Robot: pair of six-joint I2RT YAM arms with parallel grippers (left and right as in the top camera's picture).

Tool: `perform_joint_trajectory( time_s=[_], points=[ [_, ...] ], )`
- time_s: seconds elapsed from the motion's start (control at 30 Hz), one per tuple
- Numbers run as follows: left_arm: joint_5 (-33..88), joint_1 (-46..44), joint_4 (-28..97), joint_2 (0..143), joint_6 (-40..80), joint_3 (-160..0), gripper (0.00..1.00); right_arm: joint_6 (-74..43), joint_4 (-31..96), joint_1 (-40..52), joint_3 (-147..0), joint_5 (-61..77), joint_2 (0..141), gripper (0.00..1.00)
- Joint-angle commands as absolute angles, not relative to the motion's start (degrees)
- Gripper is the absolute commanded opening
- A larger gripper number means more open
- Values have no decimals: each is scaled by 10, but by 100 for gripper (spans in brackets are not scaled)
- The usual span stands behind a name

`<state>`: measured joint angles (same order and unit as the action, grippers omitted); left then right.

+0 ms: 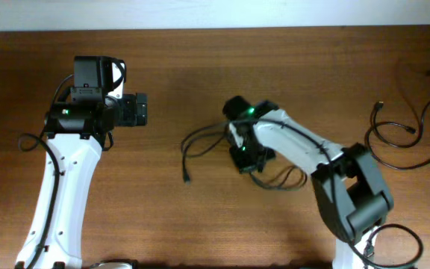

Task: Untangle cables

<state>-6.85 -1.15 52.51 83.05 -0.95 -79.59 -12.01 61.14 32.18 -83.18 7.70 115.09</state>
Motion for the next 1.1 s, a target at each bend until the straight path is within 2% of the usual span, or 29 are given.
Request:
perform_joint_trajectory(
  time_s=[0.0,0.2,0.67,0.93,1.07],
  points=[
    [-63,-10,524,833,-2,-799,99,-124,623,287,-880,68,1100,4],
    [-63,-10,524,833,-2,-799,99,-124,721,187,-916,3,1030,4],
    [-63,-10,524,833,-2,-799,99,-131,752,-22,-916,3,915,4],
    [-63,-10,524,833,-2,-799,99,-280,766,-197,-916,8,855,4],
    [-63,-10,524,833,-2,-799,99,-317,777,-281,-916,6,837,4]
  ],
)
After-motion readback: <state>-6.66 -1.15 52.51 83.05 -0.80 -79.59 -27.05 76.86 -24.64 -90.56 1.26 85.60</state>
